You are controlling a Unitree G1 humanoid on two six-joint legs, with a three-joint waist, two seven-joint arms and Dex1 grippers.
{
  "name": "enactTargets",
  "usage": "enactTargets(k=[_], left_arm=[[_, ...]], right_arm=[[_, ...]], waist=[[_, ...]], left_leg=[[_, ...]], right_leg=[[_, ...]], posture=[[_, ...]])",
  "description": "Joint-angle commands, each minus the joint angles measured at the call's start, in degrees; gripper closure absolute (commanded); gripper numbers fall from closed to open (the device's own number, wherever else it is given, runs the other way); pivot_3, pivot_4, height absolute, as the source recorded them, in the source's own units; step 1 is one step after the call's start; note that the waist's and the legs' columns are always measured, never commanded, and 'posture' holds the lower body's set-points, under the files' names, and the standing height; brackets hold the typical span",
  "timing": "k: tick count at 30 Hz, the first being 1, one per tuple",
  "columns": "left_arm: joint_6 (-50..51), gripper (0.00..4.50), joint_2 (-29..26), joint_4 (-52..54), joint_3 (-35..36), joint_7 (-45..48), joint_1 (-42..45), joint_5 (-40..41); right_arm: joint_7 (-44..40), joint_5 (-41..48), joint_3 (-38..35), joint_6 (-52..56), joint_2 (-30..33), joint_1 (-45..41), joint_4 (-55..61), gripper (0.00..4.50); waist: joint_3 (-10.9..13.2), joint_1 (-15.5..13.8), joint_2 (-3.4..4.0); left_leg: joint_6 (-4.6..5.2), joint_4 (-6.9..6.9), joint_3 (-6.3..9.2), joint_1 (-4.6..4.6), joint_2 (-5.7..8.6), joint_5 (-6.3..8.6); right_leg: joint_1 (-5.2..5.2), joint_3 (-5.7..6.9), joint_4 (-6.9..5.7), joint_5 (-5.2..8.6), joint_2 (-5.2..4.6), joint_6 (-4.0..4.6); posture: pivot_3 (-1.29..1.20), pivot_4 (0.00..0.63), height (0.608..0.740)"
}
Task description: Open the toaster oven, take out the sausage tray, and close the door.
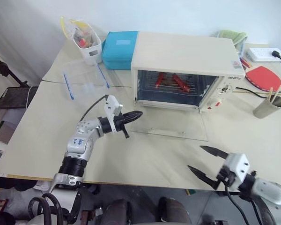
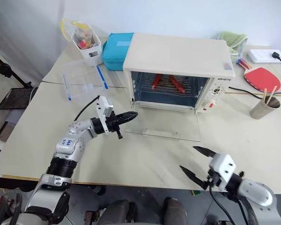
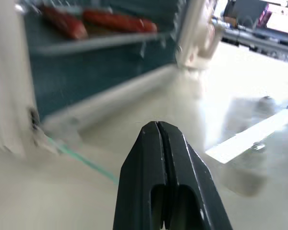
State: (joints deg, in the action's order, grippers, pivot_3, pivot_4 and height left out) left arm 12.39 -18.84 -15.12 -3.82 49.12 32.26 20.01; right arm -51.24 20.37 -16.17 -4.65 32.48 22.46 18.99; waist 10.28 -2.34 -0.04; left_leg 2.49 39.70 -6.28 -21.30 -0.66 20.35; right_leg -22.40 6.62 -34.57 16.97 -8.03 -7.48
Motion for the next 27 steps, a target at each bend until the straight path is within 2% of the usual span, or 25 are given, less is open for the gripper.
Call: enactTargets(k=[1,3,6,9,11,14,16,20,24,27], left_arm=[[-2.3,4.49,-0.5,1.5,-0.6,1.6,-1.9,-1.2],[-3.0,4.49,-0.5,1.5,-0.8,1.8,-2.9,-1.9],[-5.4,4.49,-1.1,1.6,-1.8,2.3,-4.8,-4.0],[-5.8,4.49,-0.6,2.0,-1.2,1.6,-5.9,-3.9],[-5.8,4.49,-0.5,2.1,-0.5,0.7,-6.2,-3.8],[-3.5,3.89,-0.2,4.3,2.3,-1.8,-7.4,-1.7],[-2.9,3.32,-0.4,7.1,4.2,-2.3,-9.1,0.1],[-3.4,2.02,-1.2,14.3,10.1,-3.5,-14.6,4.4],[-4.8,0.79,-2.8,19.3,13.9,-4.1,-19.2,5.9],[-4.5,0.79,-3.2,23.3,16.5,-5.7,-22.3,7.4]], right_arm=[[2.9,2.1,-8.1,-0.4,0.7,3.5,5.0,0.0],[4.3,1.9,-10.1,0.0,1.5,2.7,6.1,0.0],[6.5,0.7,-9.7,2.8,4.7,-3.2,8.9,0.0],[12.6,-5.8,-5.2,11.2,7.5,-10.7,11.3,0.0],[15.9,-10.7,0.8,17.7,8.7,-17.6,11.2,0.0],[16.7,-14.1,10.7,17.7,6.0,-29.7,7.7,0.0],[18.8,-20.2,16.6,15.7,4.2,-36.4,3.0,0.0],[24.8,-33.8,27.4,7.6,0.0,-49.1,-10.3,0.0],[28.9,-42.8,33.7,1.0,-2.2,-58.3,-22.2,0.0],[32.3,-47.6,36.7,-1.7,-4.4,-65.2,-31.9,0.0]], waist=[[0.0,0.5,0.0],[0.0,1.2,0.0],[0.0,1.8,0.02],[-0.1,1.9,0.08],[-0.1,1.9,0.08],[-0.1,2.3,0.08],[-0.1,2.5,0.08],[0.0,2.8,0.05],[0.0,2.7,0.04],[0.0,3.0,0.04]], left_leg=[[0.0,0.04,-0.02,0.07,-0.04,-0.01],[-0.03,0.05,-0.07,0.23,-0.09,-0.03],[-0.07,0.04,-0.19,0.31,-0.16,-0.03],[-0.07,0.03,-0.21,0.3,-0.15,-0.02],[-0.07,0.04,-0.18,0.28,-0.15,-0.02],[-0.04,0.16,-0.15,0.15,-0.12,-0.02],[-0.04,0.19,-0.1,0.12,-0.13,-0.02],[-0.02,0.21,-0.1,0.02,-0.1,-0.01],[-0.02,0.21,0.05,-0.07,-0.06,-0.01],[-0.02,0.23,0.05,-0.09,-0.03,-0.01]], right_leg=[[0.05,-0.06,-0.02,-0.01,-0.01,-0.01],[0.07,-0.19,-0.18,-0.01,-0.03,-0.01],[-0.07,-0.39,-0.38,0.01,-0.04,0.03],[-0.14,-0.4,-0.5,0.05,-0.11,0.11],[-0.16,-0.35,-0.53,0.07,-0.15,0.14],[-0.22,-0.26,-0.54,0.07,-0.23,0.15],[-0.21,-0.15,-0.57,0.08,-0.22,0.16],[-0.26,-0.09,-0.58,0.08,-0.25,0.16],[-0.27,0.09,-0.56,0.08,-0.29,0.16],[-0.23,0.1,-0.52,0.08,-0.34,0.16]], posture=[[0.0,0.15,0.74],[0.0,0.15,0.74],[0.0,0.15,0.74],[0.0,0.15,0.74],[0.0,0.15,0.74],[0.0,0.15,0.74],[0.0,0.15,0.74],[0.0,0.15,0.74],[0.0,0.15,0.74],[0.0,0.15,0.74]])
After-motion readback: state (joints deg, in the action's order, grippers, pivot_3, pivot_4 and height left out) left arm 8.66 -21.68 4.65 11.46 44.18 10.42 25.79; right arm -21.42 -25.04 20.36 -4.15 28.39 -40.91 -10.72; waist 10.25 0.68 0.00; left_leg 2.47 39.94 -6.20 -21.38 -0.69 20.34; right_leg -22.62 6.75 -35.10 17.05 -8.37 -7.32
